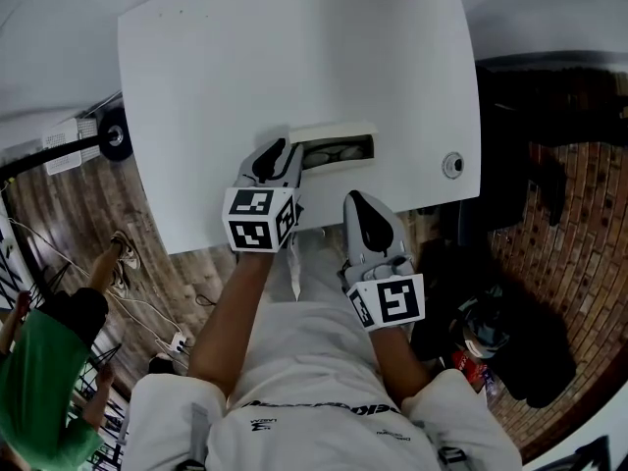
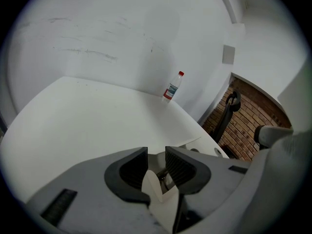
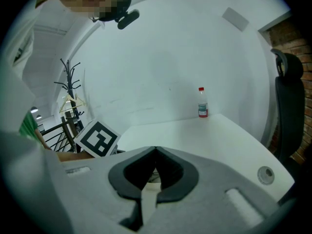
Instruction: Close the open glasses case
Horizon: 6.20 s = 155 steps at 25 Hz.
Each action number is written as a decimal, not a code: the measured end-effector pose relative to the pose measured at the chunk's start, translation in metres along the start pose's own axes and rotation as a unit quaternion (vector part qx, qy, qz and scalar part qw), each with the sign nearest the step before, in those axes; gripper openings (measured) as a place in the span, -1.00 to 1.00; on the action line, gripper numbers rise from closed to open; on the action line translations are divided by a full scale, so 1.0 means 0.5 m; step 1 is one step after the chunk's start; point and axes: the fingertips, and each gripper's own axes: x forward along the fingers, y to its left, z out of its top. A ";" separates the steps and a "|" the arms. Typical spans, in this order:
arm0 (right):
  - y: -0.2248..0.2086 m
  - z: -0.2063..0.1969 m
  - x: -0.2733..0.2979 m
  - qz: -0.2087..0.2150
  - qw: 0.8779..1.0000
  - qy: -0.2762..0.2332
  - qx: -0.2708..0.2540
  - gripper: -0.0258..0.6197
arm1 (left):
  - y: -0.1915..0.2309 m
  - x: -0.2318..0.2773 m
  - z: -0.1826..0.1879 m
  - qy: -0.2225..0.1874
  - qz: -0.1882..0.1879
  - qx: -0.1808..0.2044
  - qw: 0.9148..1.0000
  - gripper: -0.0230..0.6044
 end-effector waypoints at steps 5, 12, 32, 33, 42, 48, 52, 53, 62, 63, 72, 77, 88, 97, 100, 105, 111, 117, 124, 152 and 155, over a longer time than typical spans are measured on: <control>-0.001 -0.002 -0.002 -0.002 1.000 0.001 -0.001 -0.92 | 0.003 0.005 -0.005 0.003 -0.001 -0.001 1.000 -0.60; -0.001 0.002 0.000 -0.001 1.000 -0.002 0.001 -0.92 | 0.000 0.012 -0.006 0.009 -0.013 0.004 1.000 -0.65; 0.001 0.000 -0.017 -0.009 1.000 -0.001 0.005 -0.92 | -0.006 0.002 -0.017 0.007 -0.023 -0.005 1.000 -0.72; 0.001 -0.001 -0.018 -0.008 1.000 0.000 0.005 -0.92 | -0.007 0.001 -0.017 0.007 -0.022 -0.003 1.000 -0.72; 0.003 -0.006 -0.020 -0.009 1.000 0.004 0.005 -0.92 | -0.008 -0.001 -0.022 0.009 -0.021 0.005 1.000 -0.73; 0.008 -0.008 -0.026 -0.007 1.000 0.003 0.002 -0.92 | -0.012 -0.009 -0.032 0.007 -0.013 0.011 1.000 -0.74; 0.007 -0.007 -0.032 -0.007 1.000 0.003 0.002 -0.92 | -0.016 -0.013 -0.036 0.004 -0.014 0.011 1.000 -0.74; 0.008 -0.007 -0.033 -0.007 1.000 0.003 0.002 -0.92 | -0.016 -0.013 -0.037 0.004 -0.015 0.012 1.000 -0.74; 0.013 -0.008 -0.048 -0.009 1.000 0.001 0.001 -0.92 | -0.020 -0.022 -0.049 0.002 -0.009 0.022 1.000 -0.75; 0.013 -0.008 -0.050 -0.009 1.000 0.001 0.001 -0.92 | -0.021 -0.022 -0.049 0.003 -0.009 0.023 1.000 -0.75; 0.010 -0.020 -0.068 -0.009 1.000 0.001 0.003 -0.92 | -0.029 -0.025 -0.057 0.004 -0.006 0.033 0.999 -0.75; 0.008 -0.021 -0.072 -0.012 1.000 0.002 0.005 -0.92 | -0.030 -0.027 -0.064 0.006 -0.004 0.036 0.999 -0.75; 0.002 -0.020 -0.082 -0.013 1.000 0.000 0.001 -0.92 | -0.034 -0.029 -0.071 0.005 -0.005 0.036 0.999 -0.75; 0.004 -0.021 -0.087 -0.012 1.000 0.000 0.000 -0.92 | -0.037 -0.031 -0.080 0.008 -0.007 0.027 1.000 -0.75; 0.005 -0.022 -0.090 -0.013 1.000 0.000 0.000 -0.92 | -0.038 -0.033 -0.085 0.009 -0.007 0.029 1.000 -0.75; 0.000 -0.023 -0.092 -0.013 1.000 0.001 -0.003 -0.92 | -0.039 -0.032 -0.091 0.013 -0.004 0.032 0.999 -0.75; -0.004 -0.025 -0.095 -0.014 1.000 0.001 -0.002 -0.92 | -0.040 -0.034 -0.105 0.019 -0.002 0.033 0.999 -0.76; -0.007 -0.026 -0.096 -0.014 1.000 0.002 0.001 -0.92 | -0.039 -0.033 -0.103 0.018 0.003 0.035 0.999 -0.76; -0.007 -0.028 -0.101 -0.016 1.000 0.002 0.003 -0.92 | -0.039 -0.034 -0.114 0.024 0.005 0.039 0.999 -0.76; 0.004 -0.036 -0.137 -0.025 1.000 -0.002 0.000 -0.92 | -0.052 -0.060 -0.129 0.027 0.020 0.044 0.998 -0.93; 0.005 -0.031 -0.147 -0.027 1.000 -0.006 0.000 -0.92 | -0.067 -0.072 -0.119 0.021 0.015 0.046 0.999 -0.93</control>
